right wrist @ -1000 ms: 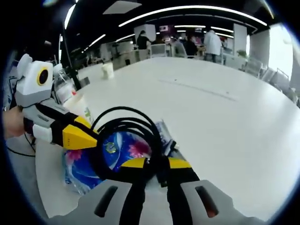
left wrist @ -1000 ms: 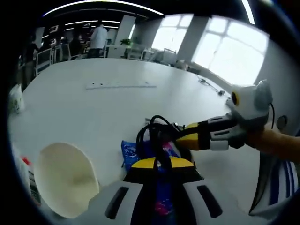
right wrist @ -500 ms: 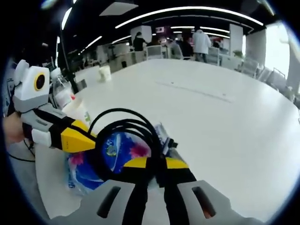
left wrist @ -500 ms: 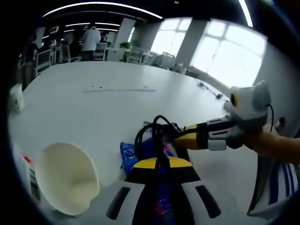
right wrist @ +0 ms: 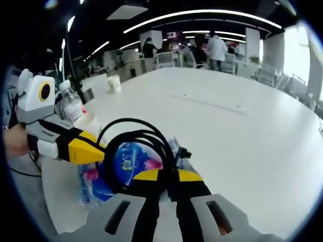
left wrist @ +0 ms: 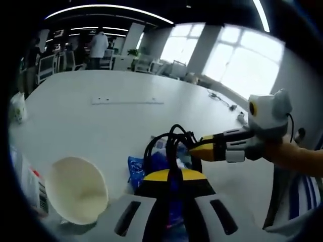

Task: Arrange the tabletop items into an orderly group along one side of the table until the central work area is clear of visible clutter.

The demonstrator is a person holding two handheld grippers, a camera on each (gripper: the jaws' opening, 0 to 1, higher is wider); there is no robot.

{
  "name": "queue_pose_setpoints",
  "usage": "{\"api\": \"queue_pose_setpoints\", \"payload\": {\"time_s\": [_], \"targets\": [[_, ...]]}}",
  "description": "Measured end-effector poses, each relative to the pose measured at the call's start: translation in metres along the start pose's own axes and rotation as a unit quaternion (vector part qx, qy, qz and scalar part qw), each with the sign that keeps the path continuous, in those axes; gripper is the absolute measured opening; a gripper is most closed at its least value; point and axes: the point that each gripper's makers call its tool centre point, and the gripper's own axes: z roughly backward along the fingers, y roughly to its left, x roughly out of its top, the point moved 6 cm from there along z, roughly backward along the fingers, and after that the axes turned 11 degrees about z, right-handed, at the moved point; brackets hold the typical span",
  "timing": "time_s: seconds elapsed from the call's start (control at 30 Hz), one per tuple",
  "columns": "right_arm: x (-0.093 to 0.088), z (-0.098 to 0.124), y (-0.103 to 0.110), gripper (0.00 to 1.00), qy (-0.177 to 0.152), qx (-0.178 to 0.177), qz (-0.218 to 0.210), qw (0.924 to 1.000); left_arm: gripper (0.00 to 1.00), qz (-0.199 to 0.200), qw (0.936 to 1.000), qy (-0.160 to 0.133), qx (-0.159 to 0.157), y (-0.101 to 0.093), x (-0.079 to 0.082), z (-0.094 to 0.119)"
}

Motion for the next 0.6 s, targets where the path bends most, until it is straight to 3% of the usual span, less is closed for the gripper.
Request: {"api": "queue_pose_setpoints", "payload": {"time_s": [0.6], "targets": [[0.016, 0.03, 0.005, 0.06, -0.015, -0.021, 0.006, 0.9996, 0.01, -0.013, 0.9996, -0.015, -0.019, -0.02, 0.006, 0.022]]}}
